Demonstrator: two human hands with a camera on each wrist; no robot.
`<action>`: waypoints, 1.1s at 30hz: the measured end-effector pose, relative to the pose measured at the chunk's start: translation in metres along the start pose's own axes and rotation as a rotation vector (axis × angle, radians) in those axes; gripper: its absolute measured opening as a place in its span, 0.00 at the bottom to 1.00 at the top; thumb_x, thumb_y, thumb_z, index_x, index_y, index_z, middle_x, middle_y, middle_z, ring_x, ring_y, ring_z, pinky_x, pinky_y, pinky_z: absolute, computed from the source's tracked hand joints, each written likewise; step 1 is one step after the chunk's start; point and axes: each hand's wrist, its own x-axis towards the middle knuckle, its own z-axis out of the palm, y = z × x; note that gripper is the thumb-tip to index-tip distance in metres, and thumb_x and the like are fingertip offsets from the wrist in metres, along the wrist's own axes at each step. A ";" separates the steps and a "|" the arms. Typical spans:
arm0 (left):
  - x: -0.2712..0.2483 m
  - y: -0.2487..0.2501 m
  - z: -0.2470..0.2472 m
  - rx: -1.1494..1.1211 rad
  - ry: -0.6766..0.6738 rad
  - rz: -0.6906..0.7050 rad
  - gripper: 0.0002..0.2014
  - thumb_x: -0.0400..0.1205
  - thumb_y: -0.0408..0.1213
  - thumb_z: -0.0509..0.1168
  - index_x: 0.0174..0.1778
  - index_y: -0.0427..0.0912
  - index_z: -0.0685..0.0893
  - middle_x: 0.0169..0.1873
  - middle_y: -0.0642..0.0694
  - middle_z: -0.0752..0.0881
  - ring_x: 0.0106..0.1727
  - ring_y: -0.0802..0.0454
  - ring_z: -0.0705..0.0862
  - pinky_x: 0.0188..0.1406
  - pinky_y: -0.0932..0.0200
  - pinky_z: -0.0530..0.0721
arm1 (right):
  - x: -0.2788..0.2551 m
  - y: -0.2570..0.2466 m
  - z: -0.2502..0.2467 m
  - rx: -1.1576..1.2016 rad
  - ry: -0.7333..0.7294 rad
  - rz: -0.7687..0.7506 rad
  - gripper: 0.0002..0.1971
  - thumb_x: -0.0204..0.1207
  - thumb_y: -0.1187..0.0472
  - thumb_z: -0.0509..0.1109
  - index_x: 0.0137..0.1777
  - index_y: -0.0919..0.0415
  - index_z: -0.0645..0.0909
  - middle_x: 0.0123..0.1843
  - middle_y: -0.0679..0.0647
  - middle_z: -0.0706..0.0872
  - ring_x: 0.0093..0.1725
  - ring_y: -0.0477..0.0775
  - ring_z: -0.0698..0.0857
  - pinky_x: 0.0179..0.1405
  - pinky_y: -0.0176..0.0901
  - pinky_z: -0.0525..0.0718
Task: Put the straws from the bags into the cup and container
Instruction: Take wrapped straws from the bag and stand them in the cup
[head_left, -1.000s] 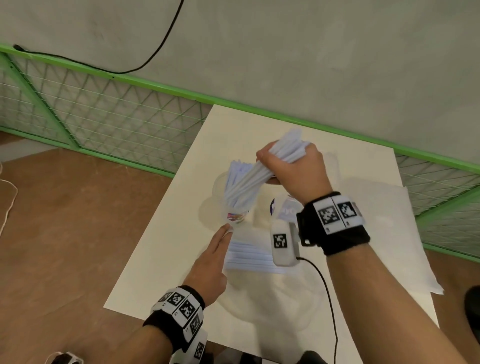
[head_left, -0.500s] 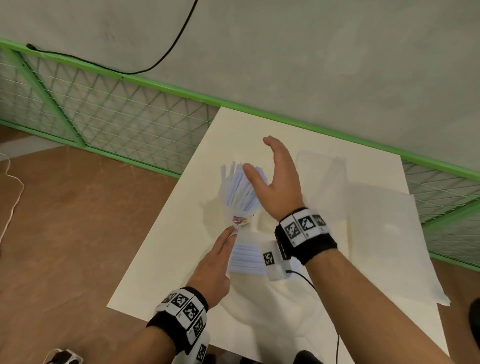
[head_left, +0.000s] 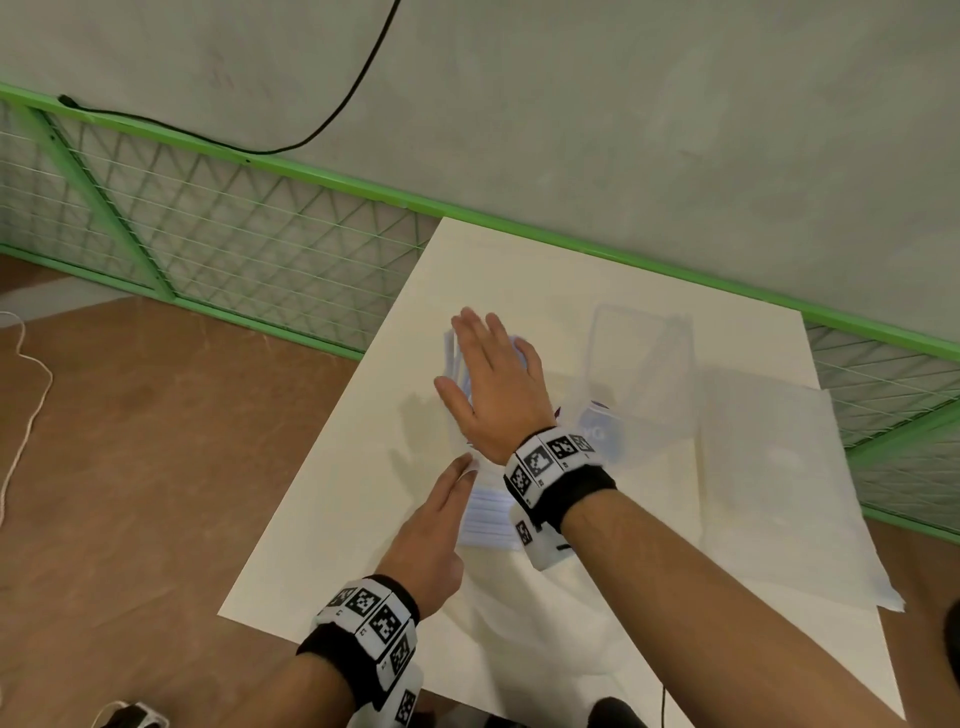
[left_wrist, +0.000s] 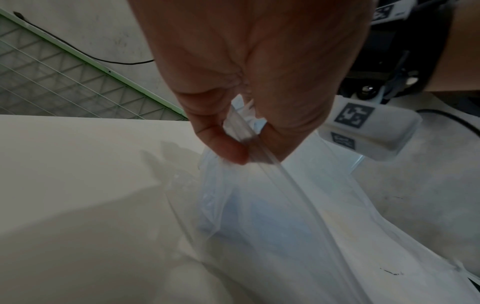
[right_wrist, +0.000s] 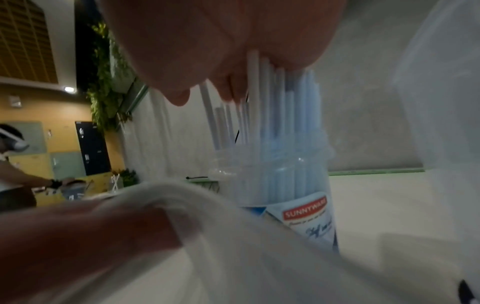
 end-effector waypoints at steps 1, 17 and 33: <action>0.000 -0.001 0.000 0.002 -0.001 0.000 0.48 0.71 0.16 0.58 0.86 0.53 0.50 0.82 0.72 0.40 0.57 0.55 0.81 0.40 0.78 0.72 | 0.003 0.000 0.004 -0.071 -0.041 -0.008 0.31 0.86 0.41 0.51 0.85 0.55 0.56 0.87 0.48 0.58 0.86 0.52 0.51 0.82 0.55 0.47; 0.003 -0.001 0.003 0.014 -0.028 0.104 0.51 0.70 0.14 0.56 0.86 0.54 0.47 0.83 0.68 0.40 0.80 0.62 0.65 0.64 0.75 0.71 | -0.142 0.004 0.007 0.141 -0.156 -0.016 0.12 0.71 0.59 0.55 0.47 0.56 0.79 0.43 0.51 0.83 0.40 0.58 0.83 0.32 0.48 0.80; 0.002 0.007 0.008 0.021 -0.035 0.106 0.52 0.69 0.15 0.58 0.86 0.55 0.49 0.83 0.69 0.41 0.74 0.56 0.72 0.62 0.59 0.82 | -0.167 0.042 0.087 -0.296 -0.508 0.197 0.22 0.83 0.66 0.55 0.78 0.61 0.67 0.76 0.58 0.72 0.72 0.65 0.72 0.70 0.58 0.71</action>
